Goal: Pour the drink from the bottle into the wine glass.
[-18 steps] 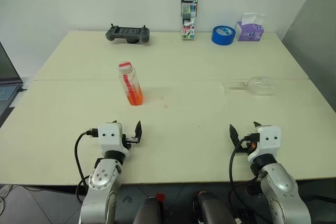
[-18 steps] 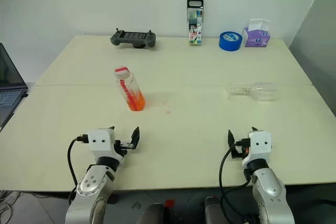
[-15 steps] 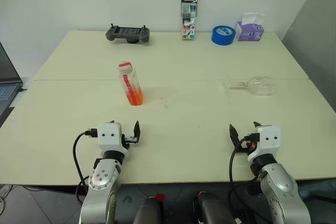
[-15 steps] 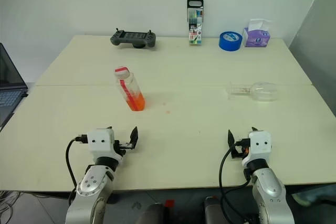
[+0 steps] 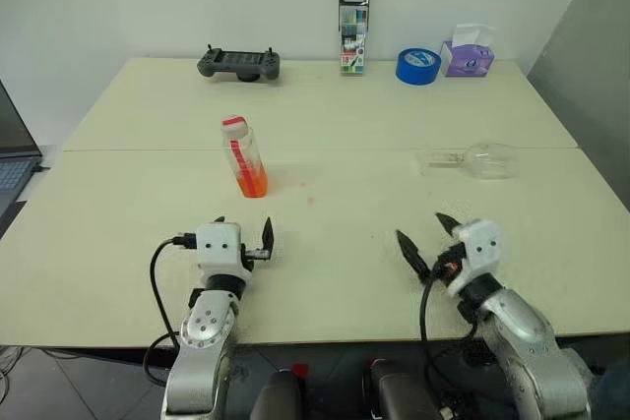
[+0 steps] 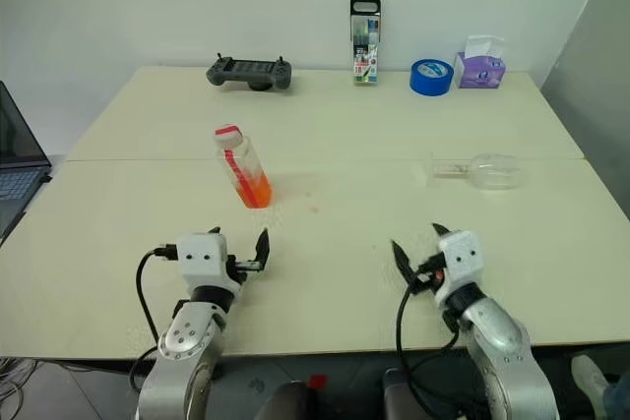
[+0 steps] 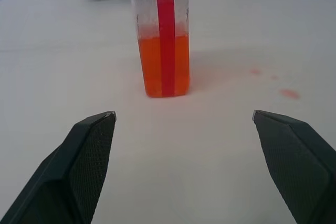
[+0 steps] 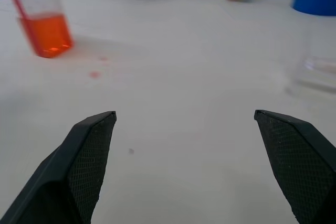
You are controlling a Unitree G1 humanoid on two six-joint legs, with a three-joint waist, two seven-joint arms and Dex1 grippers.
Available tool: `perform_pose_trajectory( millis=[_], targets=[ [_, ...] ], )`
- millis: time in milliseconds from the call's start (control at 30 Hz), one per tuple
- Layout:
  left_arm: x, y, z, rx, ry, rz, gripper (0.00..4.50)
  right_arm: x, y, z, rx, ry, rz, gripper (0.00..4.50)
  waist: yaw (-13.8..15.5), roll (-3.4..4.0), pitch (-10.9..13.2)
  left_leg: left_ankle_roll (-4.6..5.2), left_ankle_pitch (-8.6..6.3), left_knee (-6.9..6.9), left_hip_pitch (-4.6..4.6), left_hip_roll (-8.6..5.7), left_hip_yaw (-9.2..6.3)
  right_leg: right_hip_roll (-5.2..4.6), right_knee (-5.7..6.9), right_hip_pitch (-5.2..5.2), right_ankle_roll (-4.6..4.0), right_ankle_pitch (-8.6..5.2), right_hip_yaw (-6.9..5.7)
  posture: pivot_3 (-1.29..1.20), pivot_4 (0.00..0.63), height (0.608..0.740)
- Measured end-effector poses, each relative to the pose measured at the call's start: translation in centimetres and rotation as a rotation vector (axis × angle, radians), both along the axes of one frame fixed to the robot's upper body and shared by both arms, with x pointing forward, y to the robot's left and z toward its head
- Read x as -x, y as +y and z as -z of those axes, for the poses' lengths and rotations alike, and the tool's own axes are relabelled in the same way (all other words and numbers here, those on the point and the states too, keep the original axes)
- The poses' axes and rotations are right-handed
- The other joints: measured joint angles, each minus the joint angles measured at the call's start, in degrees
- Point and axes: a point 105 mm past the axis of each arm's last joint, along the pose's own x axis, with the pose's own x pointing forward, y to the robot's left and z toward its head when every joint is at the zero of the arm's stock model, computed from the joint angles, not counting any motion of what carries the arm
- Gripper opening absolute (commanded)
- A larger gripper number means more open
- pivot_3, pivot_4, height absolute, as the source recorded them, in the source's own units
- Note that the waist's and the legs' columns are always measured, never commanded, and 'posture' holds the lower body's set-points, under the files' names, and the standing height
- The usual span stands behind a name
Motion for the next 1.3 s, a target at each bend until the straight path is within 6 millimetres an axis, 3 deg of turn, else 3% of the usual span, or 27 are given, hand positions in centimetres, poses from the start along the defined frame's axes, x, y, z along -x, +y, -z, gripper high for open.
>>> perform_pose_trajectory(
  millis=[167, 400, 633, 867, 1133, 1300],
  targets=[
    [-1.8, -0.5, -1.5, 0.028, -0.044, -0.017, 4.47, -1.1, 3.4, -3.8, 0.026, -0.057, -0.236, 4.50, 0.1, -0.03, 0.0, 0.00, -0.01, -0.05, -0.10, 0.02, -0.11, 0.01, -0.13, -0.01, 0.00, 0.01, -0.06, 0.00, 0.150, 0.740],
    [-3.8, 0.2, -3.6, 0.064, -0.088, -0.042, 4.47, -3.5, 3.8, -4.6, 0.036, -0.036, -0.277, 4.50, 0.1, -0.07, 0.0, 0.01, -0.01, -0.03, -0.11, 0.01, -0.09, -0.02, -0.13, -0.01, -0.14, 0.11, -0.07, 0.00, 0.150, 0.740],
    [-5.3, 0.1, -5.6, 0.061, -0.133, -0.018, 4.47, -4.0, 4.9, -4.0, 0.047, -0.030, -0.318, 4.50, 0.1, -0.07, 0.0, 0.00, -0.01, -0.04, -0.11, 0.03, -0.09, -0.02, -0.12, -0.02, -0.17, 0.14, -0.07, 0.00, 0.150, 0.740],
    [-7.9, 0.5, -6.1, 0.038, -0.123, -0.019, 4.47, -4.3, 5.6, -3.5, 0.030, -0.019, -0.328, 4.50, 0.1, -0.08, 0.0, 0.00, 0.00, -0.01, -0.08, 0.02, -0.09, -0.02, -0.06, -0.02, -0.15, 0.15, -0.14, 0.00, 0.150, 0.740],
    [-10.6, 0.8, -6.6, 0.026, -0.138, -0.008, 4.47, -4.6, 5.4, -3.1, 0.040, -0.008, -0.312, 4.50, 0.1, -0.08, 0.0, -0.01, -0.01, -0.04, -0.11, 0.00, -0.10, -0.05, -0.08, -0.05, -0.22, 0.20, -0.19, 0.00, 0.150, 0.740],
    [-10.7, 0.3, -6.4, 0.024, -0.148, 0.017, 4.47, -4.7, 4.7, -2.3, 0.071, 0.006, -0.282, 4.50, 0.1, -0.08, 0.0, -0.01, -0.01, -0.04, -0.15, -0.01, -0.15, -0.13, -0.06, -0.09, -0.23, 0.21, -0.18, 0.00, 0.150, 0.740]
  ],
)
